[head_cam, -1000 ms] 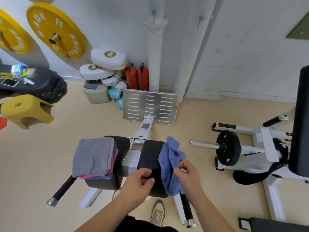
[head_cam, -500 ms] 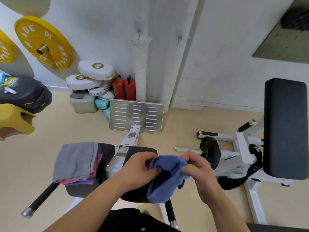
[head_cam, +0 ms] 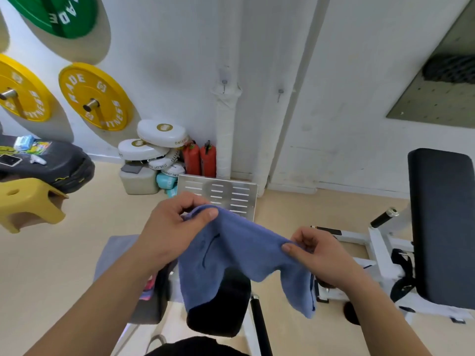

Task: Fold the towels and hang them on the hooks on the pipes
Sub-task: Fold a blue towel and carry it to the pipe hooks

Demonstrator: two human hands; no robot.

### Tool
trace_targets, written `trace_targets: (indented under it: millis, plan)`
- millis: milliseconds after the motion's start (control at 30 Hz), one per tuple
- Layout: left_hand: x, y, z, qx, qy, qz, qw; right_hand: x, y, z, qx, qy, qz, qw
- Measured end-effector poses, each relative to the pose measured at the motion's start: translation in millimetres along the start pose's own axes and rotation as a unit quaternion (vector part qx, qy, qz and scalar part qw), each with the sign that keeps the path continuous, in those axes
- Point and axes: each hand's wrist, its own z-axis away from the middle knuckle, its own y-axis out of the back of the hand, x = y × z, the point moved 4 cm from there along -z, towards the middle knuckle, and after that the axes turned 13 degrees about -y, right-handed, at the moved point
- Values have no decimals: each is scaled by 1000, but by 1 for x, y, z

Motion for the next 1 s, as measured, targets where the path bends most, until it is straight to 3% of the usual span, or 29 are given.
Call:
trace_targets:
  millis: [67, 233, 367, 467, 667, 800, 900, 1000]
  plan:
    - [7, 6, 2, 18, -22, 6, 1000, -5, -1, 4, -3, 10, -36, 999]
    - [24, -22, 16, -161, -135, -78, 975, -48, -16, 18, 12, 74, -90, 993]
    - [27, -44, 22, -151, -126, -30, 980, -80, -26, 31, -43, 156, -70, 984]
    - [25, -46, 23, -175, -184, -100, 962, -80, -24, 30, -48, 159, -61, 984]
    - [25, -31, 21, -36, -173, -123, 977, -43, -34, 15, -87, 82, -87, 989]
    - [12, 0, 14, 98, -80, -88, 988, 5, -40, 15, -129, -9, -176, 976]
    - [1, 11, 11, 85, -70, -116, 987, 30, -40, 15, -99, -56, -216, 970]
    - [-2, -1, 16, -2, -107, -98, 989, 31, -29, 17, -29, -57, -234, 970]
